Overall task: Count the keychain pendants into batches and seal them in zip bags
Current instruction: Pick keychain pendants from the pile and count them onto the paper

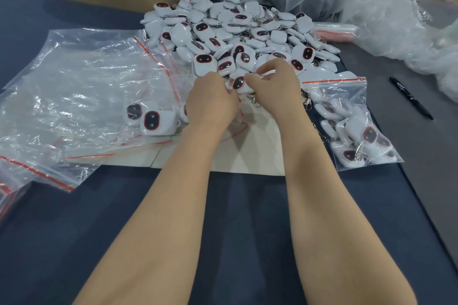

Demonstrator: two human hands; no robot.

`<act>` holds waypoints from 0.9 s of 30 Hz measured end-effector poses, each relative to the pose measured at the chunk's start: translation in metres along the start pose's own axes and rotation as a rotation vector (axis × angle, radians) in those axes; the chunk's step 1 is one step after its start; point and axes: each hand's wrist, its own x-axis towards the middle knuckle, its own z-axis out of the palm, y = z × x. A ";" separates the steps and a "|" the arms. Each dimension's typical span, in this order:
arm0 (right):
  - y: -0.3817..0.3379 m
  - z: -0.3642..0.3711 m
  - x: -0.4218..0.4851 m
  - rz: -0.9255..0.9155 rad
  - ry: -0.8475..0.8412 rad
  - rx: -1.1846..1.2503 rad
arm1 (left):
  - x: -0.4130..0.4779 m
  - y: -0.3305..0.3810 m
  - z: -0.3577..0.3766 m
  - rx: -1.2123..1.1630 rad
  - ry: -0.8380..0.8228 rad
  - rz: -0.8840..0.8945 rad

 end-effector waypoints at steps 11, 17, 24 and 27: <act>-0.010 0.006 -0.005 -0.051 -0.082 0.038 | -0.003 0.013 -0.008 -0.311 0.237 0.130; -0.021 -0.002 -0.009 0.114 -0.303 0.605 | -0.005 0.013 -0.008 -0.348 0.296 0.172; -0.012 0.000 -0.013 -0.063 -0.546 0.123 | -0.010 0.018 -0.009 -0.336 0.314 0.251; -0.013 0.001 -0.011 -0.065 -0.375 0.233 | -0.009 0.017 -0.008 -0.327 0.315 0.265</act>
